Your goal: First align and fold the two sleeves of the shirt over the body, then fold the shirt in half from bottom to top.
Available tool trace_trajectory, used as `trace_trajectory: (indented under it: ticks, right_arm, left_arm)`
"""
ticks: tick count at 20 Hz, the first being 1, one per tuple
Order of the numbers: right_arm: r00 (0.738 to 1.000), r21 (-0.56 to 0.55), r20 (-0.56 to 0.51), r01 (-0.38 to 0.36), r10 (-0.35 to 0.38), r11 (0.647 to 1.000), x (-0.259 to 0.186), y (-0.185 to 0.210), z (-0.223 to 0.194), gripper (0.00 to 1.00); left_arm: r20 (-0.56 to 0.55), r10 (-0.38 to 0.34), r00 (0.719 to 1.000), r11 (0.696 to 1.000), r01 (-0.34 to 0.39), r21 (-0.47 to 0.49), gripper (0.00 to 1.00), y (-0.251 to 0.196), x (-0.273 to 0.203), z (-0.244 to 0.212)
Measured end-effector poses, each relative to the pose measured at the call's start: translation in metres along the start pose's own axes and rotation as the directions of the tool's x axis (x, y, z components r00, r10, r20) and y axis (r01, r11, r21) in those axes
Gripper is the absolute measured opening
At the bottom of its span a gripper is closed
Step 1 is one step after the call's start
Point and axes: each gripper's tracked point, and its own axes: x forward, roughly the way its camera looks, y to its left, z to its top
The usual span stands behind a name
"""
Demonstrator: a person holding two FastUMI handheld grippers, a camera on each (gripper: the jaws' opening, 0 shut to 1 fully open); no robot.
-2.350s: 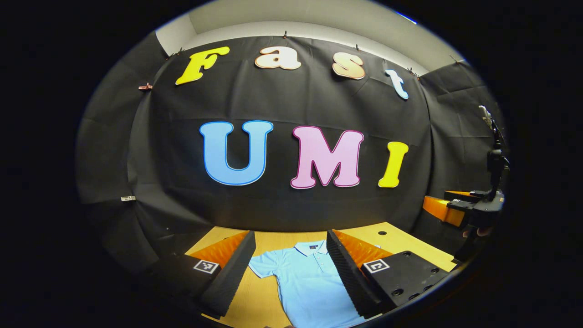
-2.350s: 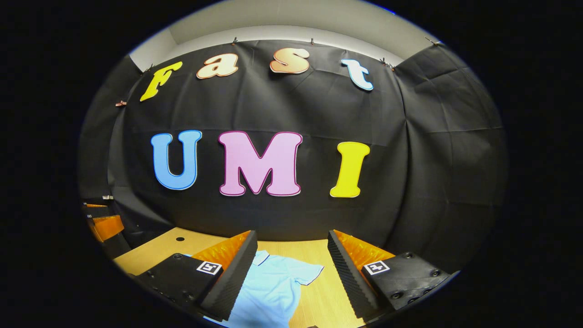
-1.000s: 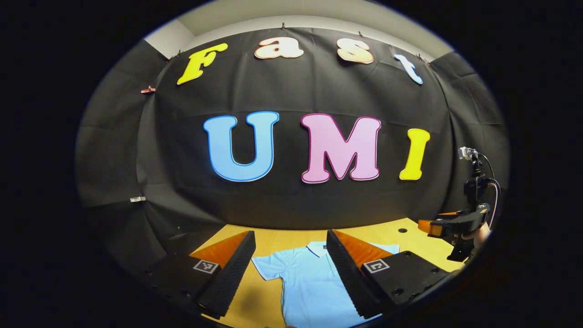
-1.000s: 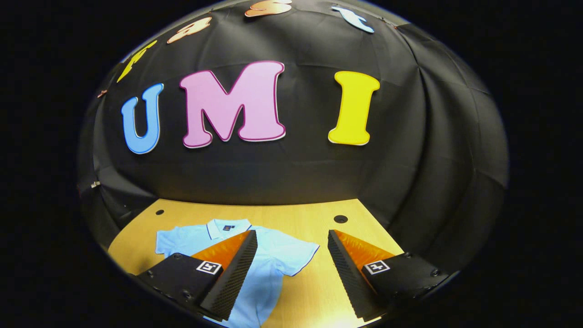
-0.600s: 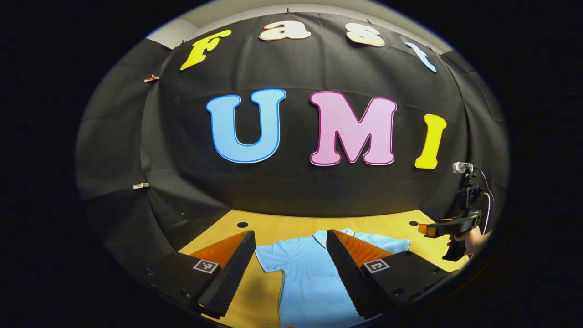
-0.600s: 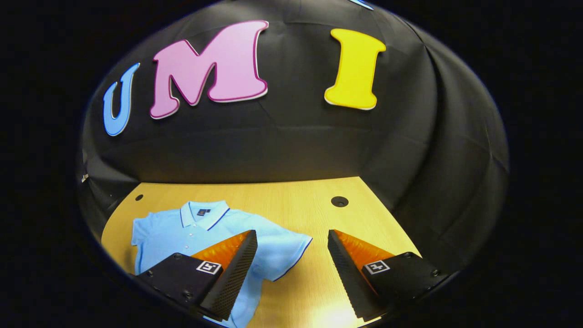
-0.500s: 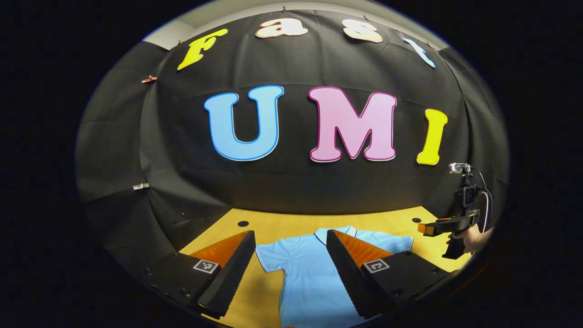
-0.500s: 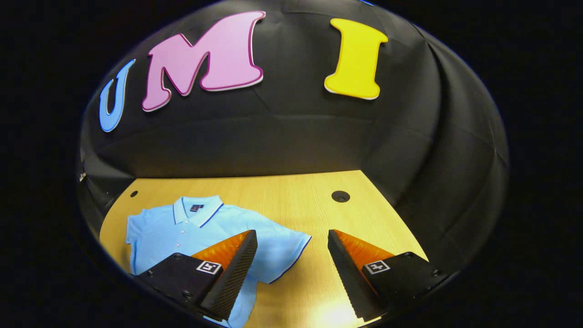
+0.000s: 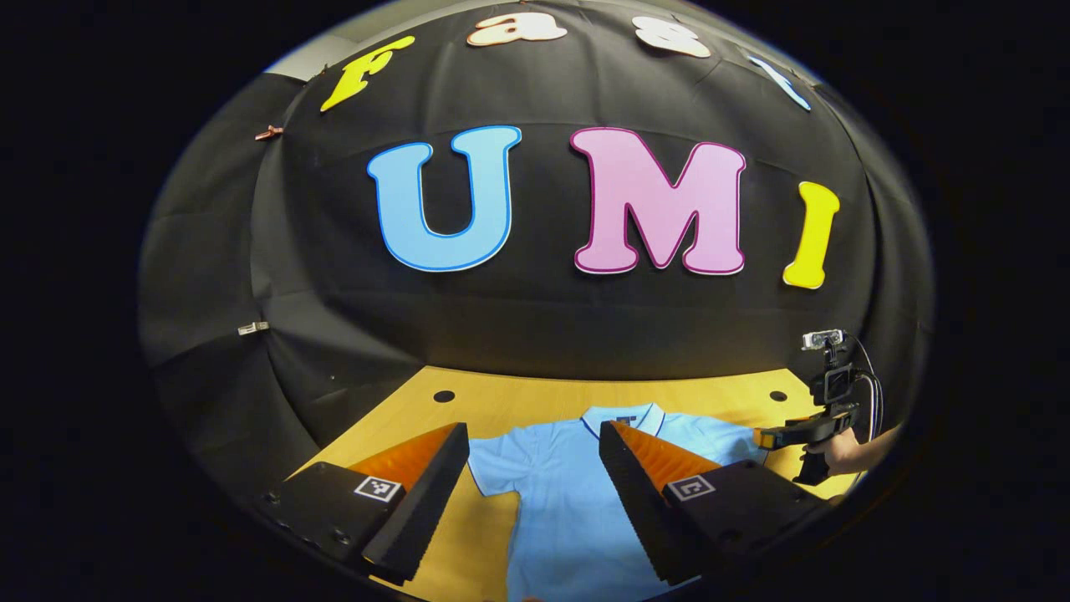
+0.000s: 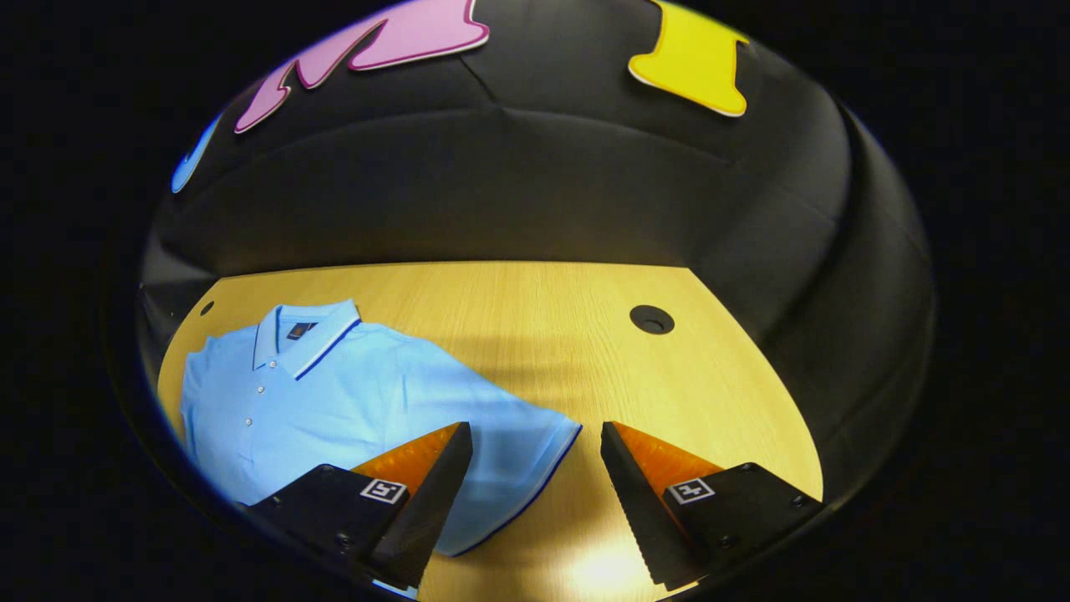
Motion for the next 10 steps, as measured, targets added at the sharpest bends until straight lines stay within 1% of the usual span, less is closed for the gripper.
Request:
trace_trajectory:
  ticks: [1, 2, 3, 5, 6, 7, 8, 9, 10]
  right_arm:
    - [0.999, 0.021, -0.023, 0.030, -0.029, 0.999, 0.009, -0.007, -0.006, 0.97]
    - [0.998, 0.032, -0.045, 0.045, -0.043, 0.998, 0.014, -0.011, -0.012, 0.96]
    - [0.997, 0.043, -0.058, 0.047, -0.045, 0.998, 0.019, -0.013, -0.015, 0.96]
    - [0.998, 0.059, -0.045, 0.045, -0.042, 0.997, 0.023, -0.014, -0.010, 0.95]
    - [0.998, 0.057, -0.046, 0.034, -0.031, 0.998, 0.023, -0.011, -0.011, 0.93]
    - [0.999, 0.064, -0.051, 0.020, -0.017, 0.998, 0.025, -0.006, -0.012, 0.89]
    - [0.999, 0.076, -0.053, 0.000, 0.004, 0.997, 0.026, 0.000, -0.013, 0.77]
    - [0.999, 0.077, -0.052, -0.001, 0.005, 0.997, 0.025, 0.001, -0.012, 0.71]
    - [0.999, 0.080, -0.051, -0.010, 0.014, 0.997, 0.026, 0.004, -0.012, 0.41]
  left_arm:
    - [-0.011, 0.007, 1.000, 1.000, -0.007, 0.001, 1.00, 0.002, 0.002, -0.004]
    - [-0.024, 0.015, 1.000, 1.000, -0.015, -0.003, 0.99, 0.004, 0.004, -0.008]
    - [-0.035, 0.019, 0.999, 1.000, -0.019, -0.009, 1.00, 0.005, 0.005, -0.012]
    - [-0.046, 0.020, 0.999, 1.000, -0.020, -0.013, 1.00, 0.005, 0.005, -0.016]
    - [-0.051, 0.020, 0.998, 1.000, -0.021, -0.007, 1.00, 0.005, 0.006, -0.017]
    - [-0.055, 0.020, 0.998, 1.000, -0.020, 0.001, 1.00, 0.003, 0.007, -0.018]
    - [-0.058, 0.018, 0.998, 1.000, -0.017, 0.007, 1.00, 0.002, 0.008, -0.020]
    - [-0.058, 0.015, 0.998, 1.000, -0.014, 0.008, 1.00, 0.000, 0.008, -0.021]
    - [-0.055, 0.011, 0.998, 1.000, -0.011, 0.008, 1.00, -0.001, 0.008, -0.019]
